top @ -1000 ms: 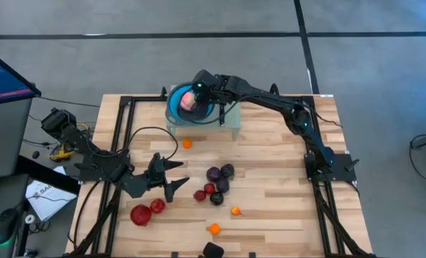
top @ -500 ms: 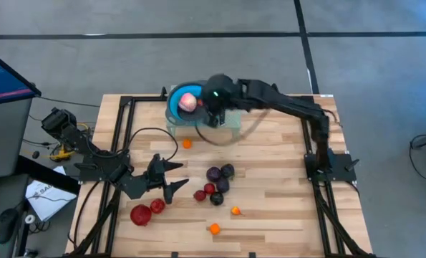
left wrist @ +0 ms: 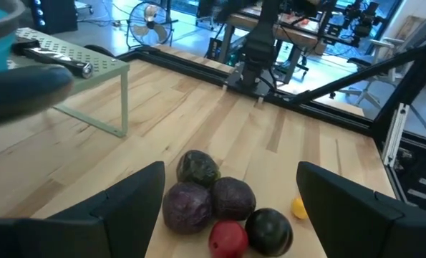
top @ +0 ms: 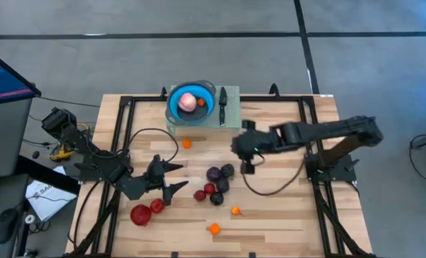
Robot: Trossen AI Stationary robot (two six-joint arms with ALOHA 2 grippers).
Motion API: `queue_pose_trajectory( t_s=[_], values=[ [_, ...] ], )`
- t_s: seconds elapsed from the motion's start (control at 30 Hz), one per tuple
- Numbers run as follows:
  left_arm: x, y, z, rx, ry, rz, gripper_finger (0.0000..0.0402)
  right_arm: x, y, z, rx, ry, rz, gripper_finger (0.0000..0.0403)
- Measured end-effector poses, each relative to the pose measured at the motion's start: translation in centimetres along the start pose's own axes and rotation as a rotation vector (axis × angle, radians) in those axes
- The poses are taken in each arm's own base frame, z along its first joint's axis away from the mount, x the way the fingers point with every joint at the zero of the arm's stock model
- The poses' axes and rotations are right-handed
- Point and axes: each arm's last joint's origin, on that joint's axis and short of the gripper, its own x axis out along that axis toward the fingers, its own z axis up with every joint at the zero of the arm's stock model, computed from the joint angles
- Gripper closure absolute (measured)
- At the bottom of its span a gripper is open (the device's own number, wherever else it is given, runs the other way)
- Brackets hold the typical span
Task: Pick & Place Fruit
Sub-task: Put the red pomegranate into the blue strainer bowl
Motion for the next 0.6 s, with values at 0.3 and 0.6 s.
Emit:
queue_pose_trajectory(
  t_s=[0.3,0.6],
  values=[
    [1.7,0.6,0.5,0.002,0.099,-0.179,0.0092,2.4,4.3,-8.3,0.239,-0.048,0.093,0.0340],
    [5.0,-1.0,-1.3,0.301,0.239,-0.346,0.0092,7.2,7.0,-11.4,0.376,-0.030,0.117,0.0340]
  ],
)
